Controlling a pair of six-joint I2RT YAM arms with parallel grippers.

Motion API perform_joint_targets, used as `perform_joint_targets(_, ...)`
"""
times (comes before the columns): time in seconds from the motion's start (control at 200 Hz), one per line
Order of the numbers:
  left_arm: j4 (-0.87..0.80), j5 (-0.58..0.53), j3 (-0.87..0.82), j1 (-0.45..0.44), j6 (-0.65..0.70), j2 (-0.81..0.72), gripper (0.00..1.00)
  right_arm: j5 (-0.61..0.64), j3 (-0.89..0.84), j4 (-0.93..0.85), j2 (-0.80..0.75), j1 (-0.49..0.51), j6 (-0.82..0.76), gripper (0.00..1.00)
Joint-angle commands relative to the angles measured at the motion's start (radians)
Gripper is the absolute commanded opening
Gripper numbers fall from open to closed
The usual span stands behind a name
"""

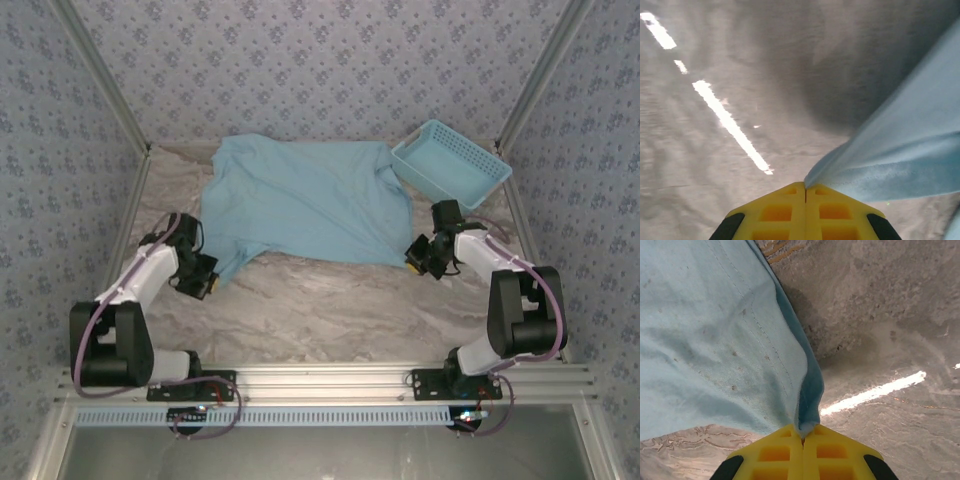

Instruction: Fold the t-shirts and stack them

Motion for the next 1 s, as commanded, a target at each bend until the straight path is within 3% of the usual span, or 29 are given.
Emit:
perform_joint_targets(0.0, -0.133, -0.121, -0.025, 0.025, 0.129, -0.043, 0.0, 0.053, -0.01, -0.083, -0.023, 0.012, -0.025, 0.0)
perform_joint_targets(0.135, -0.148, -0.187, -0.032, 0.038, 0.193, -0.039, 0.0, 0.058, -0.057, -0.072, -0.028, 0.013, -0.034, 0.0)
perform_joint_targets(0.29, -0.086, -0.133, -0.042, 0.039, 0.2, -0.056, 0.0, 0.084, -0.005, -0.061, 0.006, 0.025, -0.077, 0.0)
perform_joint_targets(0.31, -0.087, -0.132, -0.043, 0.039, 0.197, -0.058, 0.04, 0.087, 0.005, -0.065, 0.01, 0.027, -0.083, 0.0)
perform_joint_targets(0.36, -0.092, -0.134, -0.047, 0.04, 0.189, -0.064, 0.27, 0.091, 0.023, -0.077, 0.023, 0.03, -0.091, 0.0)
perform_joint_targets(0.395, -0.088, -0.13, -0.054, 0.041, 0.188, -0.067, 0.38, 0.087, 0.028, -0.08, 0.029, 0.029, -0.095, 0.0)
perform_joint_targets(0.535, -0.045, -0.079, -0.077, 0.076, 0.188, -0.053, 0.51, 0.081, 0.026, -0.075, 0.033, 0.033, -0.093, 0.0)
perform_joint_targets(0.874, 0.128, 0.072, -0.097, 0.065, 0.183, 0.096, 0.53, 0.07, 0.023, -0.064, 0.036, 0.037, -0.082, 0.0)
perform_joint_targets(0.994, 0.113, 0.047, -0.059, 0.031, 0.203, 0.178, 0.46, 0.073, 0.019, -0.055, 0.034, 0.041, -0.071, 0.0)
